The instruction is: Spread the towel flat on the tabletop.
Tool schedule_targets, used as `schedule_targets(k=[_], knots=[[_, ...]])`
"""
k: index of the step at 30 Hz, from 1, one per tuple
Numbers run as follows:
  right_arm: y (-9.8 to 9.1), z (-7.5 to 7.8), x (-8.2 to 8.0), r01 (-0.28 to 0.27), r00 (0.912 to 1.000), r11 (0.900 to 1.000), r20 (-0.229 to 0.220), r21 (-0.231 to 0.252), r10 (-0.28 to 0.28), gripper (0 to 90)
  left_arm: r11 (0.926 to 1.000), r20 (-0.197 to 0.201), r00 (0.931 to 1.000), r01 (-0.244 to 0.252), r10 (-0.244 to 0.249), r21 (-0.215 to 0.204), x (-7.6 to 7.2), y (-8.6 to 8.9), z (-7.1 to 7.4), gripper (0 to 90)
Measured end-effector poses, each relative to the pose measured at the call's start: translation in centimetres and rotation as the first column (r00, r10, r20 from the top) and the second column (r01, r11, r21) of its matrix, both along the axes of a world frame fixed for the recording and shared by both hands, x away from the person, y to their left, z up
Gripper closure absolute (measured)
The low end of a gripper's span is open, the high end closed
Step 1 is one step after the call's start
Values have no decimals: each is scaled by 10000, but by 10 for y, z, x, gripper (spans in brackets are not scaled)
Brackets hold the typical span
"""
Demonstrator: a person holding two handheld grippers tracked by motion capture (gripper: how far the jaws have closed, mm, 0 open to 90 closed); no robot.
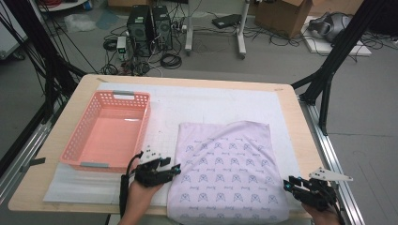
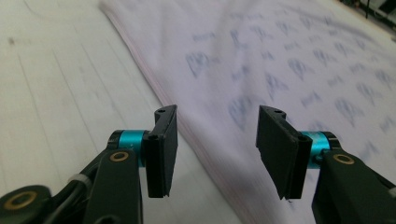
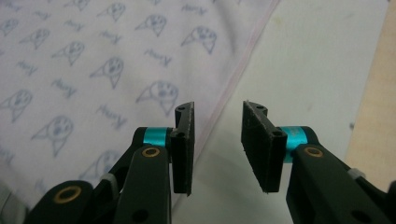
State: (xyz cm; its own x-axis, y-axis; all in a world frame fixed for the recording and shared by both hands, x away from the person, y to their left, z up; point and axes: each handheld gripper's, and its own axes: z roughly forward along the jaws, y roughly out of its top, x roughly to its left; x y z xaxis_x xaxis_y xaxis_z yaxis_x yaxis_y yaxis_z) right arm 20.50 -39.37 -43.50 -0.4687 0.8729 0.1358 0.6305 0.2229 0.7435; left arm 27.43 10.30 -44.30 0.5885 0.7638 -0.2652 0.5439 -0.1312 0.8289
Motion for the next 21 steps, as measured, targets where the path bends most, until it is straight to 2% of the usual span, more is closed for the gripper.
schedule_targets(k=[2, 4, 6, 7, 8, 10, 11, 13, 16, 17, 19, 21], knots=[[3, 0, 7, 23, 9999, 10000, 111, 12, -23, 640, 9991, 198, 9997, -136, 144, -401, 20, -2, 2, 485], [7, -1, 15, -45, 9999, 10000, 116, -13, 45, 641, 9987, 465, 9986, -244, 265, -455, 32, -6, 2, 486], [10, -2, 21, -160, 9998, 9999, 150, -39, 161, 641, 9998, 360, 9993, -121, 126, -130, 47, -12, 2, 494], [12, -2, 23, -220, 9996, 9997, 154, -87, 221, 641, 9995, 447, 9987, -255, 264, -192, 52, -14, 1, 497], [14, -2, 24, -231, 9997, 9997, 76, -85, 232, 641, 9995, 365, 9990, -249, 255, -170, 60, -16, 0, 507], [16, -4, 27, -341, 9994, 9992, 83, -185, 342, 640, 9989, 91, 9989, -459, 459, -31, 75, -18, -1, 512], [17, -5, 28, -331, 9994, 9991, 57, -267, 333, 639, 9976, 170, 9975, -689, 690, -106, 81, -18, -2, 512], [18, -7, 29, -384, 9992, 9986, 45, -352, 386, 638, 9964, -136, 9963, -851, 851, -49, 96, -19, -2, 520], [17, -6, 28, -366, 9993, 9989, 92, -296, 368, 639, 9939, -207, 9938, -1088, 1092, 168, 110, -23, -3, 521], [16, -6, 28, -340, 9994, 9991, 97, -255, 343, 638, 9933, -174, 9936, -1107, 1113, 345, 114, -25, -4, 521], [14, -5, 27, -286, 9995, 9994, 118, -191, 288, 639, 9870, 298, 9886, -1490, 1474, 597, 118, -26, -7, 522], [13, -5, 26, -245, 9996, 9996, 115, -112, 246, 640, 9817, -314, 9819, -1855, 1870, 437, 124, -23, -10, 542]])
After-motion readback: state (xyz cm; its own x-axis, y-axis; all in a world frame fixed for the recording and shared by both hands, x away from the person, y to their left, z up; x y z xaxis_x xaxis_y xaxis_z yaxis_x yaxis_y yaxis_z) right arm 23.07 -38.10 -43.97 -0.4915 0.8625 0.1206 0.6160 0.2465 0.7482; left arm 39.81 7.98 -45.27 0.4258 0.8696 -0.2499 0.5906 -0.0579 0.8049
